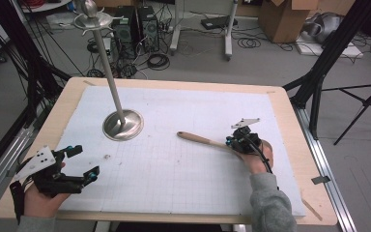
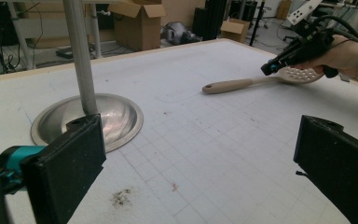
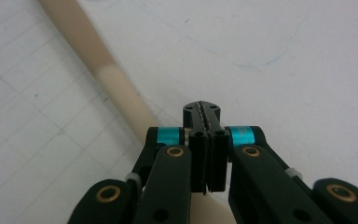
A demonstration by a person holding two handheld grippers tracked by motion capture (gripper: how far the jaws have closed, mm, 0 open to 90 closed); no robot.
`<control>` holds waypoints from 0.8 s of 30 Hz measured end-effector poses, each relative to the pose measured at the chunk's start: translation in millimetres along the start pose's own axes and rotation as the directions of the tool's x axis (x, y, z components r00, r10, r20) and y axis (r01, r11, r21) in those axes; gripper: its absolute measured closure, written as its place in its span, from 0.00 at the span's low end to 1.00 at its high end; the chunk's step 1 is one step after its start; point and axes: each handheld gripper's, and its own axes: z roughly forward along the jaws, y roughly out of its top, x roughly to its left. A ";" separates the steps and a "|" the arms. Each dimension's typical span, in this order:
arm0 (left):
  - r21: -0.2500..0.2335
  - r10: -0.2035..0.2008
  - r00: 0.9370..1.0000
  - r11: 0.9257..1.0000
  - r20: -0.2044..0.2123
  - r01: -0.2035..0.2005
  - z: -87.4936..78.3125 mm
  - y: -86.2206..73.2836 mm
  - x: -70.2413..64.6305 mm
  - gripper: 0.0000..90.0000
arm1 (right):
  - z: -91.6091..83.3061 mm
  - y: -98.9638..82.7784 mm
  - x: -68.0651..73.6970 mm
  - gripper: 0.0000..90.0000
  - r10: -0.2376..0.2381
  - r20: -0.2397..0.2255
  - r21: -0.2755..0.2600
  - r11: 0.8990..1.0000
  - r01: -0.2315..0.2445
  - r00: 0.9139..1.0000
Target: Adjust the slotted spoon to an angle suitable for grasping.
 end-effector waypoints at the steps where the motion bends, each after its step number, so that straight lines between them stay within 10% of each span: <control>1: 0.001 0.000 1.000 1.000 -0.001 0.000 0.5 -0.1 0.0 0.03 | 0.0 0.0 0.0 1.00 0.000 0.000 0.000 1.000 0.000 1.000; 13: 0.002 -0.001 1.000 1.000 0.003 0.001 2.1 -0.2 1.3 0.03 | 2.8 -3.7 6.4 1.00 0.024 0.028 0.091 0.995 -0.027 0.999; 24: 0.004 0.001 1.000 1.000 0.003 -0.001 2.1 -0.1 -0.1 0.03 | -23.7 -39.0 18.0 1.00 0.069 0.027 0.036 0.997 -0.070 0.997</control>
